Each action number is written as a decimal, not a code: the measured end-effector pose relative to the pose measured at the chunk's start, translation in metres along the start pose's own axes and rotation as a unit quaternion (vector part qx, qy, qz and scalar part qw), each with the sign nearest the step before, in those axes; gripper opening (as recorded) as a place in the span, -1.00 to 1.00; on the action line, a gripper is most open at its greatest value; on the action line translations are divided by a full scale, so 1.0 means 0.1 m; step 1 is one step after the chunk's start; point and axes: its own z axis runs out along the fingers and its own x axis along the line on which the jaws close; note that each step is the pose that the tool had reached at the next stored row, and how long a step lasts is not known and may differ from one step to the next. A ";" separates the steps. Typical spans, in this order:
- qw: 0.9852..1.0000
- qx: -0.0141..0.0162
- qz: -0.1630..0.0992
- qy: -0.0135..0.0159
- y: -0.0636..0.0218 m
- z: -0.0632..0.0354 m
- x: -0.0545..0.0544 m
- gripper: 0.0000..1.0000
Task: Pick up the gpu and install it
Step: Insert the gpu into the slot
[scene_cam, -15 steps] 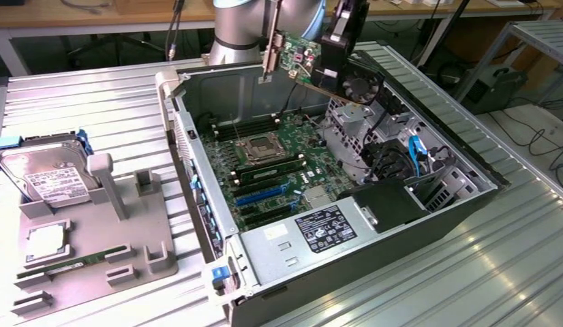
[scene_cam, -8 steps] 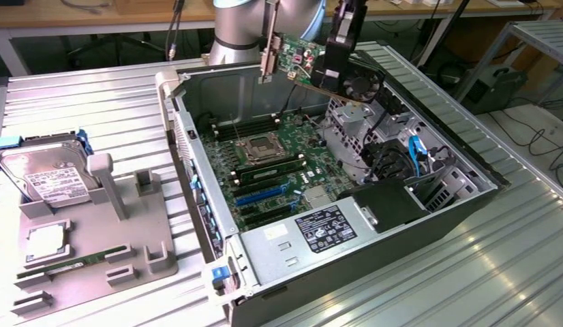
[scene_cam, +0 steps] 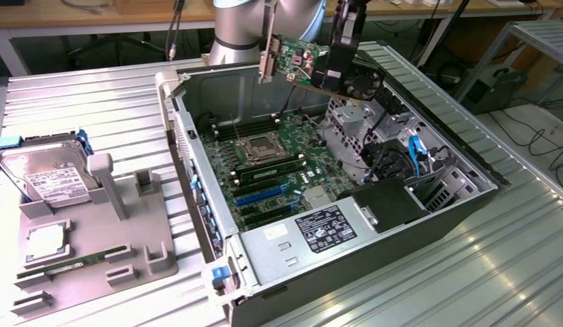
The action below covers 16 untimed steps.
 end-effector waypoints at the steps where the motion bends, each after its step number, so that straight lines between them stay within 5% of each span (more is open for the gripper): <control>1: 1.000 0.000 -0.005 0.000 0.000 0.000 0.00 -0.44; 10: 0.999 0.000 -0.047 -0.002 0.001 0.000 0.00 -0.44; 16: 0.995 0.000 -0.104 -0.005 0.003 0.001 0.00 -0.44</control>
